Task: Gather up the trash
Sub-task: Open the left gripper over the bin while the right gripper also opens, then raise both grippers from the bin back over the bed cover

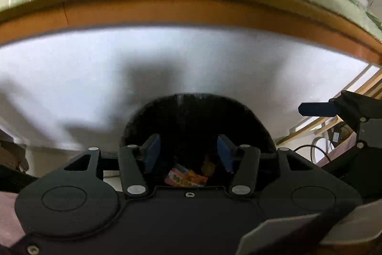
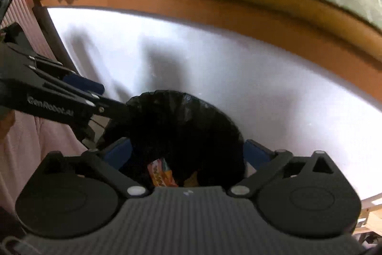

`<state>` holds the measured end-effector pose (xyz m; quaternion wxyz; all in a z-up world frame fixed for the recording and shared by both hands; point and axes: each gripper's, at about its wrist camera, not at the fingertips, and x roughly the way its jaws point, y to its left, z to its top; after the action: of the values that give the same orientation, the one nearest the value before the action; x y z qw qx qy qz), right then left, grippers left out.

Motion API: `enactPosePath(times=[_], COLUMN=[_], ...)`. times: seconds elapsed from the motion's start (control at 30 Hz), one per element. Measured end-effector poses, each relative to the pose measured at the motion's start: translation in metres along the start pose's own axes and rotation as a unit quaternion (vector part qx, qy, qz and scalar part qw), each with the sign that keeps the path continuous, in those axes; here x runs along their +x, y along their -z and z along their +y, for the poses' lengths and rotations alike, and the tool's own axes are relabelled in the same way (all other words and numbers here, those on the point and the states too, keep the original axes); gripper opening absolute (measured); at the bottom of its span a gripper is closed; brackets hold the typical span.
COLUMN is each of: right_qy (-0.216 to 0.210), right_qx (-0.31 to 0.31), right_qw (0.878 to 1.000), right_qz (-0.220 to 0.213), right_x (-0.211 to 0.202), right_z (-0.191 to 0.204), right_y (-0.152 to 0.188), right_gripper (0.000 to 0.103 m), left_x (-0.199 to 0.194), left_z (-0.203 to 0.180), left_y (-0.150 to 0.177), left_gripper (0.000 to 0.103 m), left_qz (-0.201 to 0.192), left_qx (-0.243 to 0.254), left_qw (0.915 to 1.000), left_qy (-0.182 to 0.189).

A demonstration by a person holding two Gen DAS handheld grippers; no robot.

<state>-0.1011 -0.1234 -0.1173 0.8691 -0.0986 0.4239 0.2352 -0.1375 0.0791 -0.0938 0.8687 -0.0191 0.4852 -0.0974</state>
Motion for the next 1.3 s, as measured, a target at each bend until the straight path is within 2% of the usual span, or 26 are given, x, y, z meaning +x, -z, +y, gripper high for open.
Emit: enactPosePath(times=[0.17, 0.23, 0.47, 0.63, 0.83, 1.03, 1.3], right_qy=[0.006, 0.009, 0.027, 0.023, 0.041, 0.070, 0.130], right_qx=[0.000, -0.008, -0.040, -0.045, -0.039, -0.017, 0.038], right_qw=[1.000, 1.000, 0.998, 0.995, 0.990, 0.984, 0.974], right_qz=[-0.002, -0.011, -0.049, -0.087, -0.130, -0.160, -0.179], right_x=[-0.018, -0.030, -0.065, -0.094, -0.115, -0.122, -0.115], right_z=[-0.004, -0.004, -0.003, -0.007, -0.021, -0.049, -0.111], right_y=[-0.009, -0.016, -0.046, -0.063, -0.087, -0.104, -0.118], right_gripper=[0.103, 0.103, 0.103, 0.103, 0.103, 0.103, 0.103], left_x=[-0.023, -0.034, -0.070, -0.095, -0.119, -0.120, -0.092], left_z=[-0.011, -0.017, -0.026, -0.035, -0.038, -0.031, -0.033], left_y=[-0.015, -0.021, -0.047, -0.064, -0.092, -0.127, -0.176], left_gripper=[0.054, 0.059, 0.062, 0.062, 0.062, 0.063, 0.063], left_qz=[-0.025, -0.038, -0.078, -0.108, -0.152, -0.181, -0.196], left_qx=[0.015, 0.022, 0.034, 0.048, 0.052, 0.041, 0.029], left_qw=[0.9995, 0.9990, 0.9964, 0.9930, 0.9869, 0.9825, 0.9801], left_qy=[-0.011, -0.011, -0.002, 0.007, 0.012, 0.007, 0.010])
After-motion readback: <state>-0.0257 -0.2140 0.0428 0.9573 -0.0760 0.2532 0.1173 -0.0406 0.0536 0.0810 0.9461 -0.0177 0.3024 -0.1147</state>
